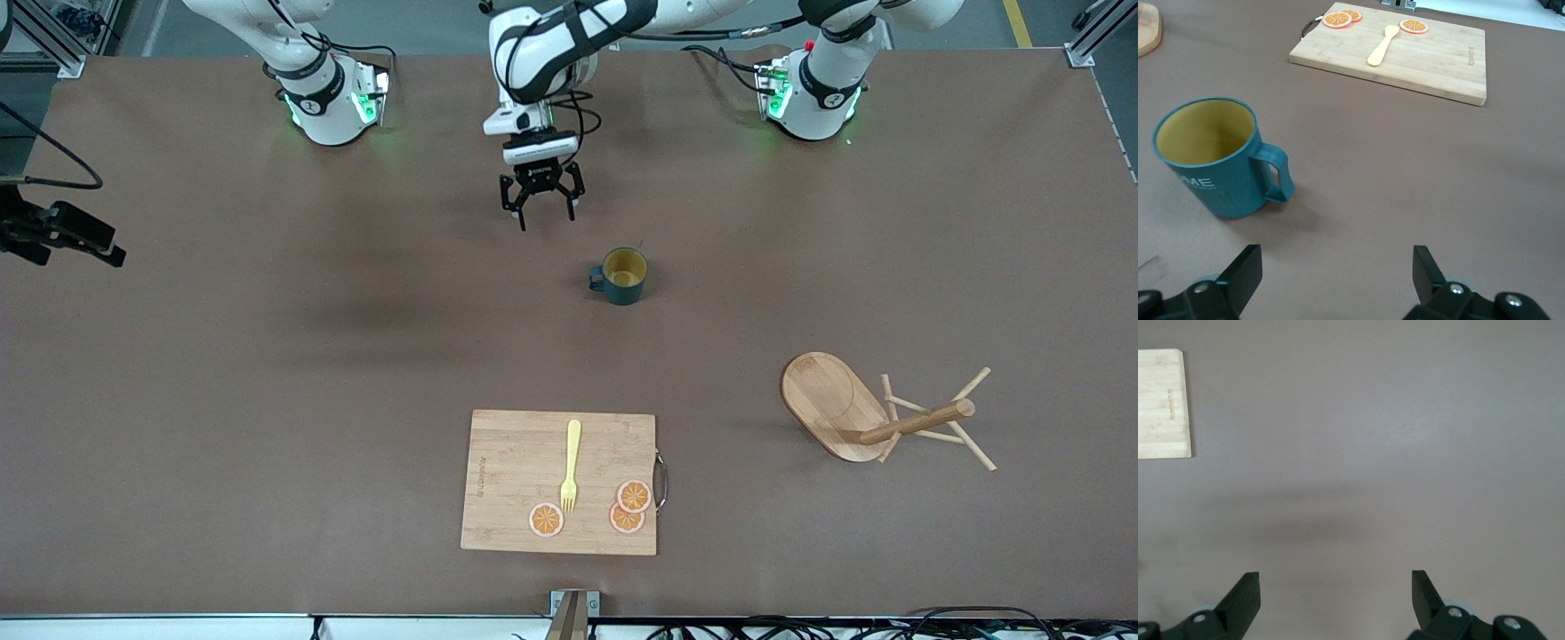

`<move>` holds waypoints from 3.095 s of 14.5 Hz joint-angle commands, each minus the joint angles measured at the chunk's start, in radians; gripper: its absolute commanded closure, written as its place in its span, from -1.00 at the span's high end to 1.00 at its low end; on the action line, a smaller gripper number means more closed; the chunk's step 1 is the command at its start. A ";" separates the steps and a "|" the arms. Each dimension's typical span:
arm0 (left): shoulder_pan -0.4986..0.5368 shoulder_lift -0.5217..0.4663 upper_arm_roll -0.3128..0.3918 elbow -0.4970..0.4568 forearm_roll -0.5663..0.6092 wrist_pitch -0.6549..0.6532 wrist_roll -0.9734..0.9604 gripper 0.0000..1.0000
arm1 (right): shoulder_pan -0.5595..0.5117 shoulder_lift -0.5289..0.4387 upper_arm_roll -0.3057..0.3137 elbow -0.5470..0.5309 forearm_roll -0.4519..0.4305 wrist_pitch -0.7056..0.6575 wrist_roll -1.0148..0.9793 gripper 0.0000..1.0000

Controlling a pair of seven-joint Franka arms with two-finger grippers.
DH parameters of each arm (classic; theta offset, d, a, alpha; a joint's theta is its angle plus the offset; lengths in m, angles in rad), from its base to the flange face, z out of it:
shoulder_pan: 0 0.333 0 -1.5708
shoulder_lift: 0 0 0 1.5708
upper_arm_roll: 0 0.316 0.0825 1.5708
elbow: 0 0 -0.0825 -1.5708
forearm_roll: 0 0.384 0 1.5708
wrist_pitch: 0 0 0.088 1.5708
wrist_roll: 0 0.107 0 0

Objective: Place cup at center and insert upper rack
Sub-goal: 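Lower the left gripper onto the teal mug and grasp it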

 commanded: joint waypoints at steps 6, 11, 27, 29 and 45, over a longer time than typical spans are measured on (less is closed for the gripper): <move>-0.228 0.021 0.257 -0.004 0.043 -0.010 -0.099 0.96 | -0.002 -0.053 0.008 -0.065 -0.012 0.035 -0.006 1.00; -0.230 0.035 0.268 -0.022 0.097 -0.057 -0.130 0.95 | -0.005 -0.051 0.006 -0.058 -0.008 0.025 0.000 1.00; -0.308 0.112 0.377 0.016 0.199 -0.119 -0.121 0.95 | 0.002 -0.030 0.003 0.002 -0.014 0.021 -0.007 1.00; -0.310 0.127 0.378 0.036 0.201 -0.119 -0.119 0.94 | 0.006 -0.029 0.005 0.002 -0.014 0.025 -0.003 1.00; -0.305 0.150 0.430 0.088 0.242 -0.056 -0.053 0.81 | 0.002 -0.028 -0.001 0.002 -0.014 0.023 -0.004 1.00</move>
